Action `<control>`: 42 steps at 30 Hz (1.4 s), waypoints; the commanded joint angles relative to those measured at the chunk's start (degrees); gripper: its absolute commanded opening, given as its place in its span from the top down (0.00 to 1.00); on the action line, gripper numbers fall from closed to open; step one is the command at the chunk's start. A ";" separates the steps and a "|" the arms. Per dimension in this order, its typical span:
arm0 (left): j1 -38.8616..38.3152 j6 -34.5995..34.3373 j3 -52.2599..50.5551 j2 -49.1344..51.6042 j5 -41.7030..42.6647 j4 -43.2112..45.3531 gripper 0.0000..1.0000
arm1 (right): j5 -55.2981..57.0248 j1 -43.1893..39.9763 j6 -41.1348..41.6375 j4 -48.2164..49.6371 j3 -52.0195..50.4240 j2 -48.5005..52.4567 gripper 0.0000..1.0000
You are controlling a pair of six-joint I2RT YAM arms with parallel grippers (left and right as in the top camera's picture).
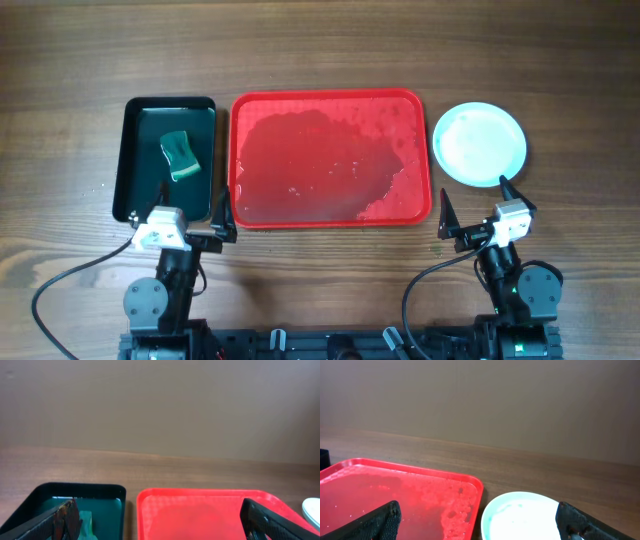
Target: Clean dirty plates on tray and stack at the side
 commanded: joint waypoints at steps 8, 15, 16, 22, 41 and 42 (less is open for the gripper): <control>0.48 0.17 -3.08 -0.96 -0.50 -3.69 0.00 | 0.59 0.24 -0.98 0.33 -0.09 -0.31 0.00; 0.48 0.09 -3.08 -0.83 -0.52 -3.54 0.00 | 0.61 0.24 -1.01 0.33 -0.09 -0.31 0.00; 0.48 0.09 -3.08 -0.83 -0.52 -3.52 0.00 | 0.61 0.24 -1.01 0.33 -0.09 -0.31 0.01; 0.48 0.07 -3.08 -0.79 -0.52 -3.54 0.00 | 0.61 0.24 -0.98 0.33 -0.09 -0.31 0.00; 0.48 0.09 -3.08 -0.74 -0.52 -3.54 0.00 | 0.61 0.24 -0.98 0.33 -0.09 -0.31 0.00; 0.48 0.09 -3.08 -0.74 -0.52 -3.52 0.00 | 0.61 0.24 -0.96 0.33 -0.09 -0.31 0.00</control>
